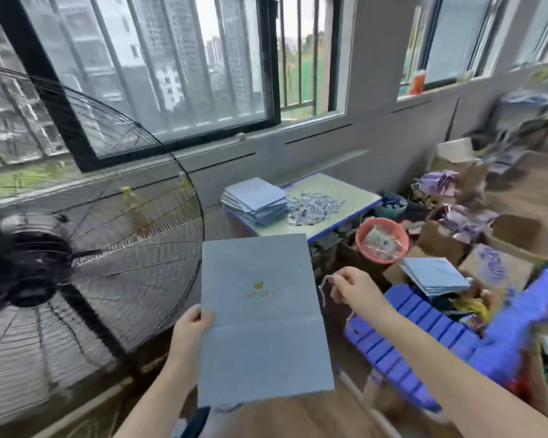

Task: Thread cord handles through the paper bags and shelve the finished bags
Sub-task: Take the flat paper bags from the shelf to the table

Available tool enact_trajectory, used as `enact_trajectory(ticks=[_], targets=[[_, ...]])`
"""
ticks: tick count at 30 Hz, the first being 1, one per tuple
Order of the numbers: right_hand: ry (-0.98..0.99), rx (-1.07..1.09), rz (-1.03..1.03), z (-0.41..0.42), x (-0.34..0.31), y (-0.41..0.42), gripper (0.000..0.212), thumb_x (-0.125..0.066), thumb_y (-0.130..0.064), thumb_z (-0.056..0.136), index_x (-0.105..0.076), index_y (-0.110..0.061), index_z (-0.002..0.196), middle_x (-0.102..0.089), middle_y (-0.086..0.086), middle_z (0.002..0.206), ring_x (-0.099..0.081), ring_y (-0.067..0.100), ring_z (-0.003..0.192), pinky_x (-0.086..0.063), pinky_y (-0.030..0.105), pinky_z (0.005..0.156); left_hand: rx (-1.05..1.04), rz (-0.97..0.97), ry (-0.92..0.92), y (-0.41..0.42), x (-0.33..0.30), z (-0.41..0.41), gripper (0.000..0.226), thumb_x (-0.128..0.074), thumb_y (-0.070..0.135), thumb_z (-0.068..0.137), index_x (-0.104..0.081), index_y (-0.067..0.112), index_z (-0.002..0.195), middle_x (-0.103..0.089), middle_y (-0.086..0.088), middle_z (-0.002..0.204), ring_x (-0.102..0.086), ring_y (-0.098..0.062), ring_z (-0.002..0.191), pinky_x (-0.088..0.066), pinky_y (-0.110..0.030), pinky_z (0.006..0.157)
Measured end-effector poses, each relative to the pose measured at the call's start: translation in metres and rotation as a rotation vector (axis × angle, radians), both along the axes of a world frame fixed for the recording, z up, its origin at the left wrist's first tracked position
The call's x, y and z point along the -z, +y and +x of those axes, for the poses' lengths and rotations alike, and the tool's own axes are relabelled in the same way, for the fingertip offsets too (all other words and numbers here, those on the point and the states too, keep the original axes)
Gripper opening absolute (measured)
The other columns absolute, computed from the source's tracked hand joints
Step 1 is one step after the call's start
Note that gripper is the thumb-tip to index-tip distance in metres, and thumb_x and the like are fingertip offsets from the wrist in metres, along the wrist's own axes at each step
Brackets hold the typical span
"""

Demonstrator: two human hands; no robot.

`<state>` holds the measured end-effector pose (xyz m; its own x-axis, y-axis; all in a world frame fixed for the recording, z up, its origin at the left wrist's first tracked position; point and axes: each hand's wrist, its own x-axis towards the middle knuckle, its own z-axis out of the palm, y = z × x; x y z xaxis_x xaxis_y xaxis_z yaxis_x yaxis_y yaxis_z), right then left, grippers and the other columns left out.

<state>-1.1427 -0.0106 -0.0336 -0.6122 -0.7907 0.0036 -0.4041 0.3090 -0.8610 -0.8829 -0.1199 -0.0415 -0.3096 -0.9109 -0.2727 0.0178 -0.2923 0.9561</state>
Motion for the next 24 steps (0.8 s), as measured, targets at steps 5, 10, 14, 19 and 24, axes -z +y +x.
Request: enact_trajectory(ticks=[5,10,14,19,24], targets=[[-0.019,0.053,-0.004,-0.045,-0.003,-0.019,0.022,-0.045,-0.01,0.096,-0.057,-0.009,0.077,-0.06,-0.003,0.063,-0.054,-0.004,0.055,-0.04,0.015,0.059,0.028,0.004,-0.004,-0.037,0.001,-0.055,0.013,-0.047,0.004,0.096,-0.059,0.003,0.089,-0.064,-0.02,0.089,-0.06,-0.032,0.074,-0.049,-0.042,0.072],[-0.052,0.126,-0.024,-0.097,-0.001,-0.059,0.018,-0.044,-0.015,0.098,-0.056,-0.01,0.085,-0.061,0.001,0.074,-0.059,0.017,0.074,-0.043,0.021,0.058,0.068,0.002,-0.031,-0.093,0.002,-0.112,0.012,-0.051,0.01,0.096,-0.06,0.003,0.095,-0.067,-0.019,0.093,-0.064,-0.037,0.08,-0.052,-0.052,0.078],[-0.057,0.18,-0.015,-0.146,0.005,-0.11,0.018,-0.045,-0.016,0.098,-0.059,-0.007,0.089,-0.063,0.003,0.076,-0.062,0.023,0.079,-0.046,0.031,0.075,0.106,0.013,-0.004,-0.157,0.0,-0.169,0.012,-0.052,0.01,0.095,-0.061,0.002,0.097,-0.069,-0.018,0.091,-0.065,-0.034,0.075,-0.054,-0.044,0.066],[-0.072,0.216,-0.019,-0.204,0.004,-0.182,0.014,-0.044,-0.015,0.099,-0.056,-0.007,0.095,-0.066,0.009,0.084,-0.061,0.02,0.077,-0.048,0.033,0.08,0.105,0.031,0.001,-0.227,-0.007,-0.228,0.01,-0.053,0.009,0.094,-0.061,0.003,0.095,-0.068,-0.015,0.088,-0.063,-0.031,0.072,-0.051,-0.039,0.063],[-0.12,0.243,-0.092,-0.246,-0.003,-0.236,0.012,-0.038,-0.007,0.1,-0.05,-0.005,0.097,-0.064,0.007,0.071,-0.06,0.015,0.065,-0.048,0.015,0.061,0.091,0.04,-0.004,-0.28,-0.008,-0.269,0.011,-0.053,0.008,0.094,-0.06,0.0,0.094,-0.066,-0.018,0.087,-0.062,-0.033,0.073,-0.051,-0.042,0.068]])
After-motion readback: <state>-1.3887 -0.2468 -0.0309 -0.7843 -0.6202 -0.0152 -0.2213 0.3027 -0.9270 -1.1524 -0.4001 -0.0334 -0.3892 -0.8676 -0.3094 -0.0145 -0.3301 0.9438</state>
